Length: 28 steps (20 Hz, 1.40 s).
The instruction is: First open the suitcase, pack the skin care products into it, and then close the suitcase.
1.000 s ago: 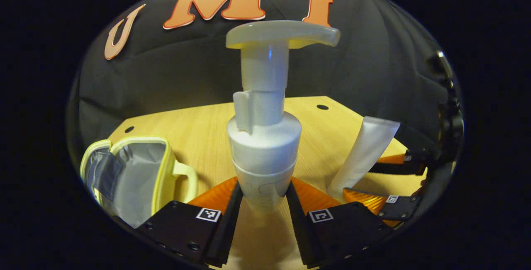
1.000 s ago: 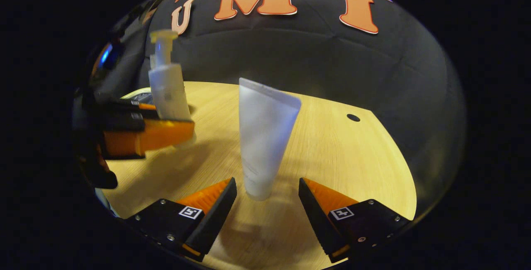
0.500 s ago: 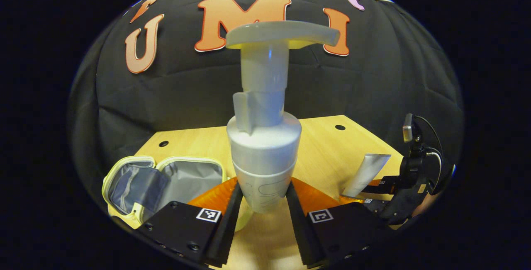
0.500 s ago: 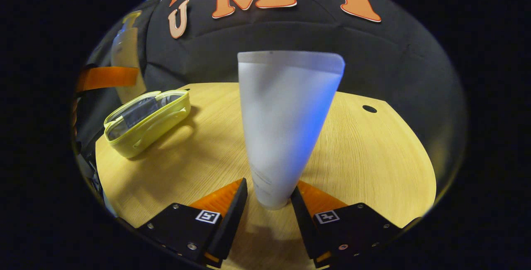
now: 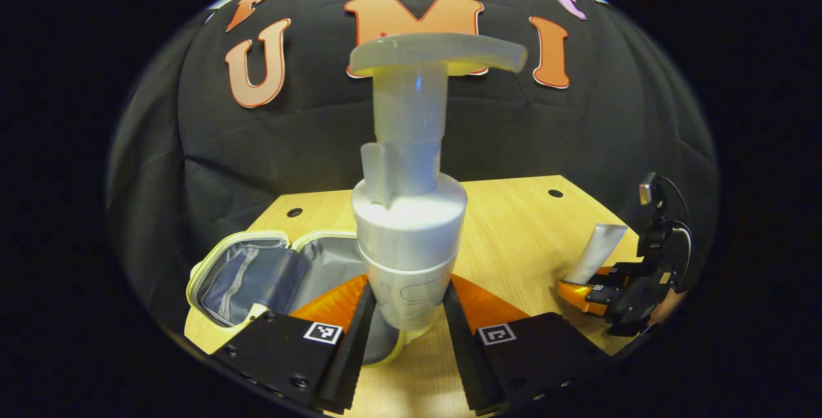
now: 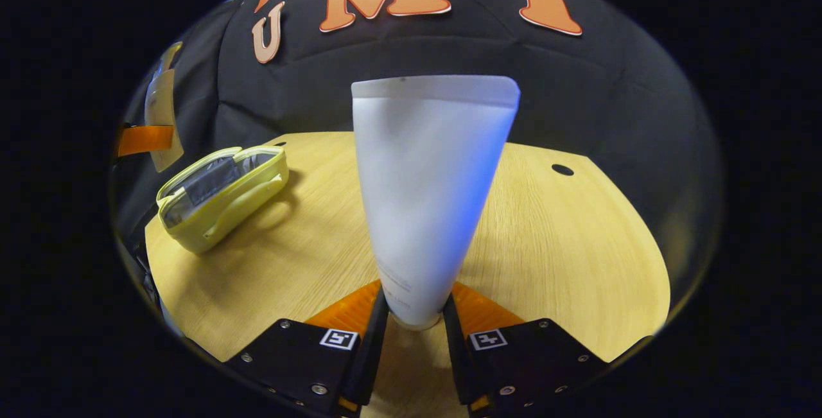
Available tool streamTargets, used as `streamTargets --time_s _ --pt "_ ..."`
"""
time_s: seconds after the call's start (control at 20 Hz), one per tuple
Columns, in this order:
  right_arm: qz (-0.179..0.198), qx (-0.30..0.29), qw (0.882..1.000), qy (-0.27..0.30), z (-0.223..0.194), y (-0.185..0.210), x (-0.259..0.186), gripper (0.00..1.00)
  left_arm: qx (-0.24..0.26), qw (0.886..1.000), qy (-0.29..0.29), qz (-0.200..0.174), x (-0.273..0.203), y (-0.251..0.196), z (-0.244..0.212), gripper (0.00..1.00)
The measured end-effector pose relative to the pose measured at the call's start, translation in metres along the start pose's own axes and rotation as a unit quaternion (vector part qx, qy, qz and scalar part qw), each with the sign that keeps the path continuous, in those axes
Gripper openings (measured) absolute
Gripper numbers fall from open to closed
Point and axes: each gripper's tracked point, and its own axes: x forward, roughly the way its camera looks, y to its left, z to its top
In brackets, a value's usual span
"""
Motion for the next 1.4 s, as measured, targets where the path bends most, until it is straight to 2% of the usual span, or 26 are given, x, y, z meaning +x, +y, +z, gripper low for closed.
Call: streamTargets --time_s 0.25,0.45,0.8,1.1,1.4 --pt "-0.001 -0.014 1.0 -0.027 0.044 0.013 -0.025 0.49 -0.006 1.0 -0.013 0.008 -0.01 0.028 0.012 0.62" --pt "0.01 -0.021 0.999 -0.043 0.076 0.042 -0.044 0.49 -0.016 1.0 -0.011 0.004 -0.019 0.053 0.015 0.62" --pt "0.012 -0.027 0.998 -0.047 0.103 0.098 -0.067 0.49 -0.003 1.0 -0.01 -0.003 -0.025 0.118 0.011 0.62" --pt "0.005 -0.018 0.998 -0.054 0.126 0.148 -0.072 0.49 0.004 0.999 -0.003 -0.036 -0.021 0.156 0.002 0.62" --pt "-0.005 -0.006 0.998 -0.07 0.149 0.203 -0.074 0.49 -0.005 0.995 0.027 -0.093 -0.004 0.167 -0.017 0.62"
